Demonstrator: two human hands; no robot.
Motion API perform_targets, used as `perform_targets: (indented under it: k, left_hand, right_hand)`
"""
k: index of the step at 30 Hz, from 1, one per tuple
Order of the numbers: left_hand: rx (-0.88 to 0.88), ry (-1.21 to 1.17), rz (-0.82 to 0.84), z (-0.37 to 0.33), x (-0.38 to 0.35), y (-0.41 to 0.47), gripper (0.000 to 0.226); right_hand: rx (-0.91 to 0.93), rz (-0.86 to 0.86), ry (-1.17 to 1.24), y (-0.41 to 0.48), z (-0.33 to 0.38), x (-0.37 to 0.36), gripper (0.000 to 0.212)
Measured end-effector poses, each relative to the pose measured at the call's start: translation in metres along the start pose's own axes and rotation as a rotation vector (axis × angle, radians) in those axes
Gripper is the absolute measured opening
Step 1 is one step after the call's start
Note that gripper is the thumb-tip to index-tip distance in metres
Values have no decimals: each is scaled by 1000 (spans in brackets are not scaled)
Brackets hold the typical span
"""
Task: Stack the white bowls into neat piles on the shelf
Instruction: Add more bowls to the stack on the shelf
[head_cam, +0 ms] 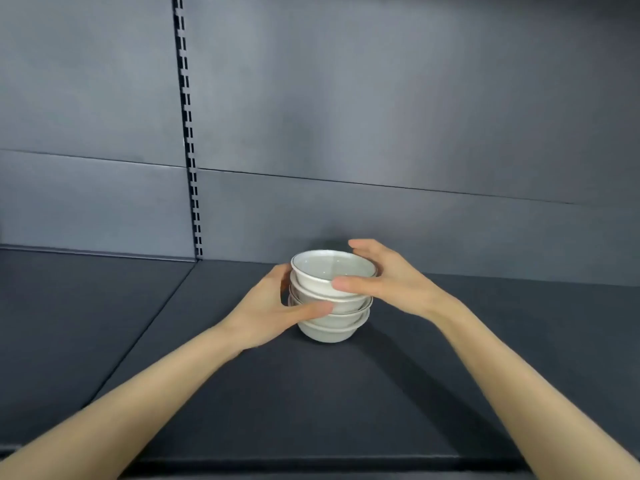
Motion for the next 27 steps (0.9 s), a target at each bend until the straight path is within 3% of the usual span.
perform_targets:
  k: [4, 8, 15, 23, 25, 27]
  left_hand:
    - [35, -30, -119, 9, 0, -3, 63]
    - [20, -62, -170, 7, -1, -5, 58]
    - [-3, -137, -166, 9, -4, -6, 57]
    - [64, -120, -52, 23, -12, -7, 78]
    - [85, -119, -38, 27, -14, -7, 82]
    - [88, -130, -43, 28, -15, -6, 82]
  right_hand:
    - [28, 22, 74, 3, -7, 2, 97]
    - [63, 1, 160, 4, -10, 1, 97]
    - [88, -16, 179, 3, -7, 3, 100]
    - [51, 69, 284, -1, -16, -5, 111]
    - [25, 120, 318, -5, -23, -10, 102]
    - [25, 167, 348, -8, -27, -16, 70]
Point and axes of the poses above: each hand's wrist, its own y-axis towards the middle knuckle, its own x-axis out of the back of the hand, z = x × y, the point moved 9 cm from there along y, towards the middle knuckle, and after that the axes turned 2 degrees about x, right-handed, at the moved point
